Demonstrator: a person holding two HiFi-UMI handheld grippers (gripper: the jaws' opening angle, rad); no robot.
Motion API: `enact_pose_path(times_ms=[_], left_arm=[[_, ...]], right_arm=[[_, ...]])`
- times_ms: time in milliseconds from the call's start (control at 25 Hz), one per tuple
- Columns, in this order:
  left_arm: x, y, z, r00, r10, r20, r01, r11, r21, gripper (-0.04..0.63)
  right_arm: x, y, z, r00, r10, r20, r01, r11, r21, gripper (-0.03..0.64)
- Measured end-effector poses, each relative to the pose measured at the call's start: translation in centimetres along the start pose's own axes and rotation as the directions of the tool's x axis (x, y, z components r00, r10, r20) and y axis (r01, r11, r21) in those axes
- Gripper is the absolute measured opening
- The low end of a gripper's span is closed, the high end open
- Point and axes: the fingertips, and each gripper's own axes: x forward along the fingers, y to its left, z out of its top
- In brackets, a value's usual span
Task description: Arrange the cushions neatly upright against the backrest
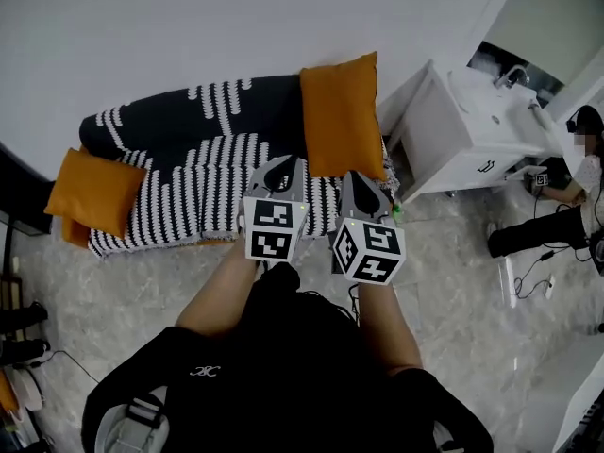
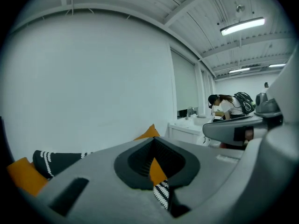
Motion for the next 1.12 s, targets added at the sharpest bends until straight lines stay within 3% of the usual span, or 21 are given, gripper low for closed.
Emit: enact_pose_path(times_ms=[400,680,920,1120], left_arm=[[11.3,5.5,2.6,0.999,-0.045,-0.032,0.043,0.998,-0.036,0.008],[18.4,9.3,2.7,0.992,-0.1,-0.073,0.095,0.993,-0.065,0.008],[23.6,11.2,1.6,0.98,-0.168,-0.103,0.155,0.981,-0.119,0.008],[26.8,10.6,0.8,0.963,-0.237,-0.13,0.218,0.965,-0.146,0.008]], right_arm=[[11.9,-2.7,3.0,0.999,-0.019,-0.03,0.021,0.999,0.05,0.005],[19.5,-4.6,3.0,0.993,-0.081,-0.09,0.085,0.996,0.04,0.005],[23.5,-6.5,2.8,0.981,-0.158,-0.11,0.159,0.987,0.002,0.005],[24.9,-10.8,1.9,0.949,-0.269,-0.164,0.263,0.963,-0.057,0.005]])
